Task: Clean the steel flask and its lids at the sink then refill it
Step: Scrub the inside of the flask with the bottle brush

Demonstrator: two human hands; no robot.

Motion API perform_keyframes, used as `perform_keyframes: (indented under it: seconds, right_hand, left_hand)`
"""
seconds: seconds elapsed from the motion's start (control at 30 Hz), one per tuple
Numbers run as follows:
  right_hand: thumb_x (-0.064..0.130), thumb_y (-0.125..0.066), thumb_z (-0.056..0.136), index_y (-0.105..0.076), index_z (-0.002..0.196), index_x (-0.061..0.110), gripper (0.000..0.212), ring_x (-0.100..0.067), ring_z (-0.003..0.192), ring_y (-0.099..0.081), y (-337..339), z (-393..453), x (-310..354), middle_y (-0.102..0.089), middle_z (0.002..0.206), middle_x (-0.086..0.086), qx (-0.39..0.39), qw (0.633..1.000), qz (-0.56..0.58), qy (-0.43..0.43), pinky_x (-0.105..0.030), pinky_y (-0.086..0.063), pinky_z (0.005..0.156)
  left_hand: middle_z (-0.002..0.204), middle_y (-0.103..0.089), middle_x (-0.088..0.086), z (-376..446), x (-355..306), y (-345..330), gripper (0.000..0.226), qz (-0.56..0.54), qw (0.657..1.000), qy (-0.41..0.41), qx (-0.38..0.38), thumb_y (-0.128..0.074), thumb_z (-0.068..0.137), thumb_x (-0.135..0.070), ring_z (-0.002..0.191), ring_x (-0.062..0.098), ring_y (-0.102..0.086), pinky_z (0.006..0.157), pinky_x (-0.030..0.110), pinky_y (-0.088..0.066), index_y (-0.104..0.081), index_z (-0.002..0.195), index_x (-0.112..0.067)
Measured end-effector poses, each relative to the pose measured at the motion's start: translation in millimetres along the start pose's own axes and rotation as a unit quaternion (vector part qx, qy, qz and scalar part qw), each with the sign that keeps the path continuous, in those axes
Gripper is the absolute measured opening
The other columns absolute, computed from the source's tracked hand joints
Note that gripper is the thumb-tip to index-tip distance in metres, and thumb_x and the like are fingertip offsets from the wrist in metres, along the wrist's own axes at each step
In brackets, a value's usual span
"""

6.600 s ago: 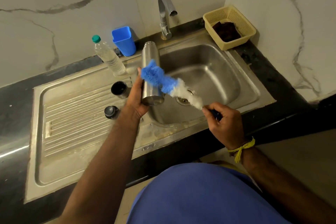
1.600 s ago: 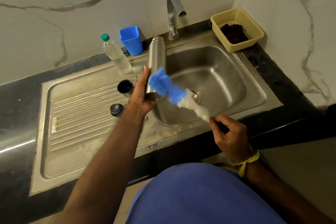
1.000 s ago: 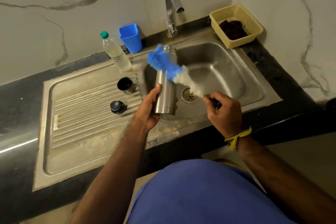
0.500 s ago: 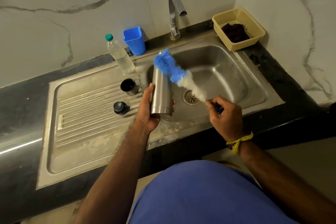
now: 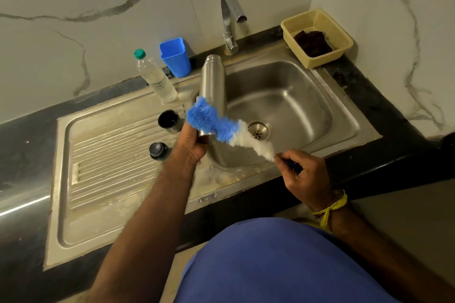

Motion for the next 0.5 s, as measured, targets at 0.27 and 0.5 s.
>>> perform_keyframes:
  seconds: [0.27, 0.5]
  right_hand:
    - [0.028, -0.067, 0.092, -0.073, 0.087, 0.008, 0.022, -0.012, 0.066, -0.064, 1, 4, -6, -0.069, 0.078, 0.002, -0.015, 1.000, 0.011, -0.010, -0.036, -0.054, 0.055]
    - [0.025, -0.067, 0.094, -0.070, 0.082, 0.010, 0.019, -0.014, 0.062, -0.061, -8, 34, -3, -0.065, 0.071, 0.003, -0.033, 0.999, 0.005, -0.035, -0.039, -0.051, 0.053]
  left_hand:
    - [0.101, -0.073, 0.011, 14, -24, 6, 0.053, -0.001, 1.000, 0.020, -0.011, -0.051, 0.100, -0.055, 0.087, 0.023, -0.073, 0.083, 0.041, -0.060, -0.064, 0.122, -0.009]
    - [0.105, -0.075, 0.012, 6, -9, 2, 0.061, -0.026, 0.999, 0.020, 0.028, -0.050, 0.096, -0.065, 0.088, 0.025, -0.072, 0.087, 0.042, -0.054, -0.063, 0.126, -0.014]
Point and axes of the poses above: each hand's wrist, its own z-axis towards the middle knuckle, its own y-axis out of the back of the hand, x = y × z, the point moved 4 cm from there along z, towards the middle knuckle
